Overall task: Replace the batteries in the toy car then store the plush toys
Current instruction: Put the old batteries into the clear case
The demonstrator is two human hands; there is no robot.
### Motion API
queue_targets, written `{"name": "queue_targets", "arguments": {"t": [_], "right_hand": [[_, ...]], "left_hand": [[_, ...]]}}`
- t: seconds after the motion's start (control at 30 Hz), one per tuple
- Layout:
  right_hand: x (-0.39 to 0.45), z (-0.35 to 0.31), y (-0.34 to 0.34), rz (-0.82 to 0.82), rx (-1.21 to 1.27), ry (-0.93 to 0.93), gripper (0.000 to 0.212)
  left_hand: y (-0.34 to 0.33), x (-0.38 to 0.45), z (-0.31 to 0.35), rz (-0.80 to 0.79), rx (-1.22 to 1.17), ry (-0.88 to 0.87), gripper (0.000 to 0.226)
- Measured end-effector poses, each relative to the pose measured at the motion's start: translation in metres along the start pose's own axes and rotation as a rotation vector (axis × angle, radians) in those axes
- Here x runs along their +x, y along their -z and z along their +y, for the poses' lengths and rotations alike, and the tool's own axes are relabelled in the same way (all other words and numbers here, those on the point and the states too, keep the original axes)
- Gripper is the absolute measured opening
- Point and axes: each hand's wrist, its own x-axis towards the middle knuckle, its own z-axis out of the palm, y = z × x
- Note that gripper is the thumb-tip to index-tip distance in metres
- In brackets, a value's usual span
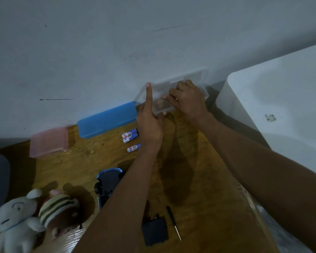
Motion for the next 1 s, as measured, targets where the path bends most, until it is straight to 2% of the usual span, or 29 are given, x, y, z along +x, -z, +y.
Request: {"name": "queue_targets", "arguments": {"t": [0.1,0.27,0.47,0.6,0.7,0.83,1.0], "right_hand": [[-0.001,-0.002,0.003,-0.073,0.015,-0.061,0.064],[0.002,-0.005,0.009,-0.118,-0.027,-0.093,0.055],[0.003,-0.002,0.012,-0.068,-0.032,-0.05,0.054],[-0.006,-0.003,0.016,0.05,-0.041,-0.043,0.043],[-0.012,-0.009,0.024,0.116,0.012,-0.111,0.035],[-0.01,-0.011,0.034,0.113,-0.033,-0.183,0.043],[-0.016,-0.01,0.046,0.075,-0.118,-0.232,0.026]], "left_hand": [[0.001,0.0,0.001,-0.007,0.015,-0.001,0.098],[0.001,-0.001,0.003,-0.01,0.001,0.003,0.095],[0.001,0.0,0.001,-0.018,0.006,0.001,0.096],[0.001,-0.001,0.003,-0.019,-0.004,0.017,0.097],[0.002,-0.002,0.004,-0.014,-0.013,0.027,0.096],[0.003,-0.004,0.003,-0.014,0.025,0.028,0.099],[0.004,-0.005,0.005,-0.015,0.064,0.042,0.096]]}}
